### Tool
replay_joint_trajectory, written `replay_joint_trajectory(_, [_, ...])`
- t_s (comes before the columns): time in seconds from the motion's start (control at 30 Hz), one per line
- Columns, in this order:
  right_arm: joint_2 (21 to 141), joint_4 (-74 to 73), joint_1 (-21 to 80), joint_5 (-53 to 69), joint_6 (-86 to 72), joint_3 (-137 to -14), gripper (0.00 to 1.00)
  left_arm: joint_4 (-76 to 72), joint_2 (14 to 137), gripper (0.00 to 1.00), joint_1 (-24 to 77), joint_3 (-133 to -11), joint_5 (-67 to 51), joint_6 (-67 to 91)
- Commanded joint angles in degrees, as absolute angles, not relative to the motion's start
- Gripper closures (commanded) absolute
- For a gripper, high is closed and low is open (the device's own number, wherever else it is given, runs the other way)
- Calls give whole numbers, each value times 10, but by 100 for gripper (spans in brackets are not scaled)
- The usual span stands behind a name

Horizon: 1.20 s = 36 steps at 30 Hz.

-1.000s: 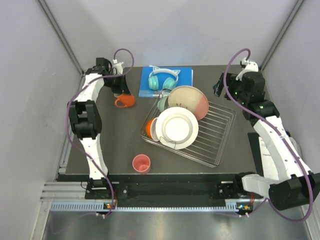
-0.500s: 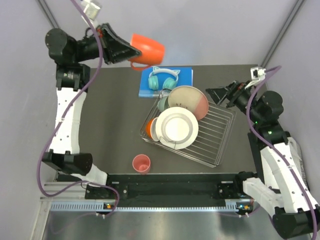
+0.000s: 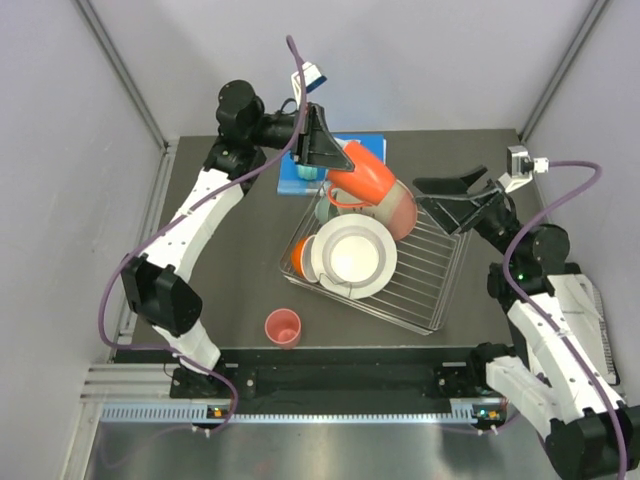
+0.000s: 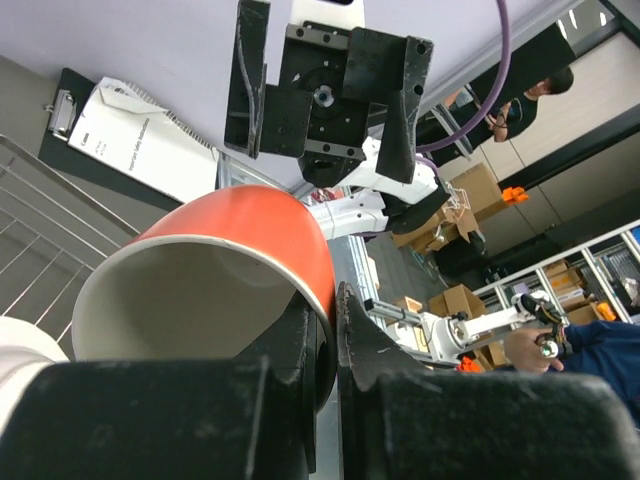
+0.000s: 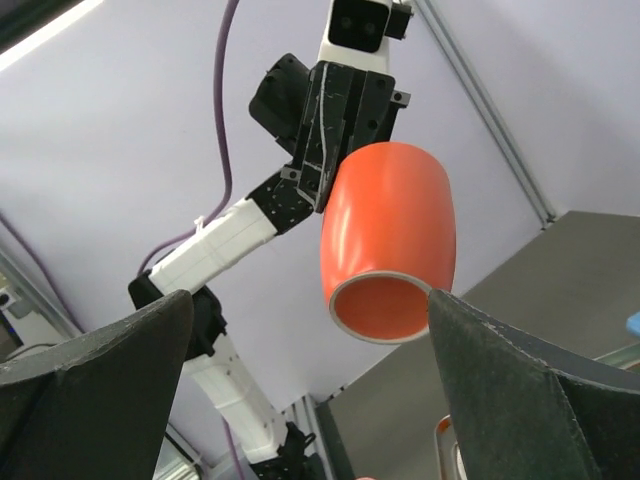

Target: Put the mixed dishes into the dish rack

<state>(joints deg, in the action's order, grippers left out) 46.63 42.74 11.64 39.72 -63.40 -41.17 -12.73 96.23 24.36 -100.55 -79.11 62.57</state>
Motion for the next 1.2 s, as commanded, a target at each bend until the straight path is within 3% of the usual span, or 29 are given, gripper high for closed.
replay_joint_trajectory(0.0, [471, 539, 121, 402, -697, -397, 0, -229, 940, 100, 242, -1020, -787, 664])
replay_joint_trajectory(0.2, [481, 445, 149, 382, -615, -404, 0, -264, 954, 100, 242, -1022, -787, 693])
replay_joint_trajectory(1.1, [653, 536, 244, 317, -625, -490, 0, -287, 1007, 100, 267, -1023, -789, 696])
replay_joint_trajectory(1.17, [659, 548, 246, 326, -634, -490, 14, -292, 1010, 100, 267, -1023, -790, 698])
